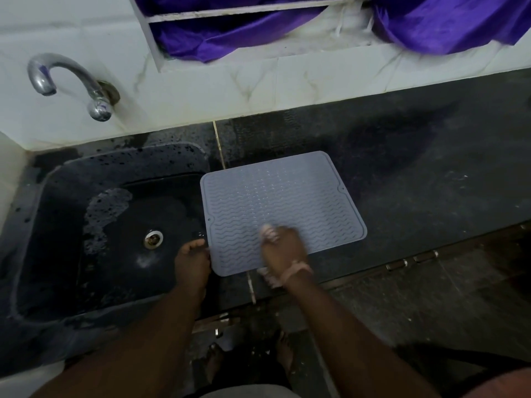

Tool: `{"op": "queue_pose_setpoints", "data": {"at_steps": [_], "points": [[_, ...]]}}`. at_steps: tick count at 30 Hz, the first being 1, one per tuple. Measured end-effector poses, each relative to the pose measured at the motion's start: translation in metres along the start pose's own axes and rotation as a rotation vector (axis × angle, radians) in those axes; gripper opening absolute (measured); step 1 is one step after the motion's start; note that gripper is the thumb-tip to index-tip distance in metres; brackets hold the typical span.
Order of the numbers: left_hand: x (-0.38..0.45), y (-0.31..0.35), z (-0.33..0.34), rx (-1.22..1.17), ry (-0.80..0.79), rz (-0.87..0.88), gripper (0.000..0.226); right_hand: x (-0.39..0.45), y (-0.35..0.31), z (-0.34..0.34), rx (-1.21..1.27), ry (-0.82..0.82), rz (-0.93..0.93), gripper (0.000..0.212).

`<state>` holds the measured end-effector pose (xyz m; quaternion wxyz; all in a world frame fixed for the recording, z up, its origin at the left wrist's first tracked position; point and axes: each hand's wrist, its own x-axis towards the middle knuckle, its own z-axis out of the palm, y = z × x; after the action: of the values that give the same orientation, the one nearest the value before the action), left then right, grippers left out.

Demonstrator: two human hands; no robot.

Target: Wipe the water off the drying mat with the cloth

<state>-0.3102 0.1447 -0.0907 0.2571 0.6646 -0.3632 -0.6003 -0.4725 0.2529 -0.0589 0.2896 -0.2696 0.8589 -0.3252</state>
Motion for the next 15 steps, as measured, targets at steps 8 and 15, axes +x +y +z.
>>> {"op": "queue_pose_setpoints", "data": {"at_steps": [8, 15], "points": [[0.008, 0.002, 0.009, 0.040, -0.015, -0.009, 0.033, 0.030, 0.043, -0.044, -0.428, 0.212, 0.104, 0.038], [0.008, 0.010, 0.019, 0.078, 0.039, -0.004, 0.027, -0.034, -0.020, 0.051, -0.328, -0.027, -0.159, 0.038]]}}
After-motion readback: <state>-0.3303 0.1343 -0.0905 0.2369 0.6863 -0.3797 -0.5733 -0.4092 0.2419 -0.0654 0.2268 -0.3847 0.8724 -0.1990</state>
